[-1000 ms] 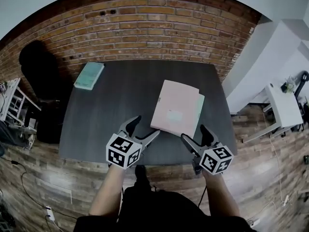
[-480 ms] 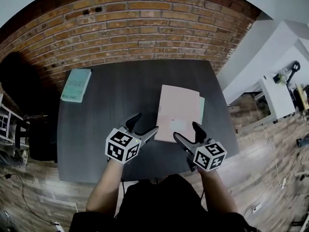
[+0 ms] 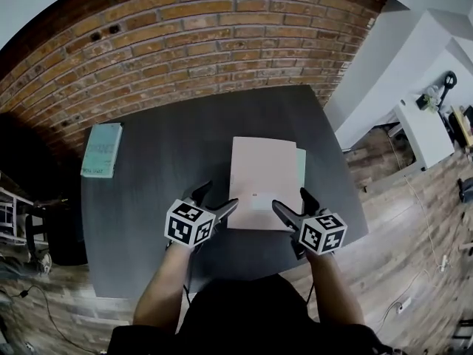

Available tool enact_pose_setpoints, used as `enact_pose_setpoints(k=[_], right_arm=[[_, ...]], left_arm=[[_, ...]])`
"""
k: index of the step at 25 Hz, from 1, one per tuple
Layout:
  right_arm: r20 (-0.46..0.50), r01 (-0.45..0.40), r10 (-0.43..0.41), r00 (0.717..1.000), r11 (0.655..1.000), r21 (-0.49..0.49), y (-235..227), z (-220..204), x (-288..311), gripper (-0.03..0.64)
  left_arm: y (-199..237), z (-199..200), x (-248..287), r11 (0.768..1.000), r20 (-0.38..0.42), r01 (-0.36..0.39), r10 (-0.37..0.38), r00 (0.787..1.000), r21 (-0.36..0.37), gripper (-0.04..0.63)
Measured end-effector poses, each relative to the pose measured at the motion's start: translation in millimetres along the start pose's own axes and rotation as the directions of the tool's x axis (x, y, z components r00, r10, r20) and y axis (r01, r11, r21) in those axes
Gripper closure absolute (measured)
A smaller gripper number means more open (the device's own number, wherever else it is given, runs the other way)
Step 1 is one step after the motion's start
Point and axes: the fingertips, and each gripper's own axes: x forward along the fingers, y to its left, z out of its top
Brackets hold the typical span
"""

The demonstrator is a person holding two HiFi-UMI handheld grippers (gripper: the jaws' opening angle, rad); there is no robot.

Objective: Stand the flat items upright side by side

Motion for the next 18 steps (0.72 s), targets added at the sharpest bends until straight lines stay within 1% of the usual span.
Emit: enact_pose_setpoints(k=[4,10,14,18], right_arm=[[-0.046,0.011,-0.009,0.999,0.998,0.055,-31.0,-14.7,12.1,0.17],[-0.122,-0.002,0.017,0.992,0.992,0.124,-61.4,-43.7,24.0,0.17],[-0.16,-0.012,0.036,0.986,0.988,0.151,-72.3,-58.6,35.3,0.17],[-0.207,-0.024,0.061,0.976,0.984,0.178,-73.1,-74.6,41.1,0.17]], left_arm=[[10.6,-17.2,29.0,0.999,-0.072,-0.015,0.012,0.997,-0.046,0.215],[15.5,-41.8,61.2,0.996,-0.17,-0.038,0.024,0.985,-0.077,0.202],[21.1,-55.5,77.2,0.995,-0.226,-0.049,0.029,0.974,-0.086,0.198],[28.8,-62.9,86.6,0.994,-0.256,-0.064,0.039,0.966,-0.09,0.198]])
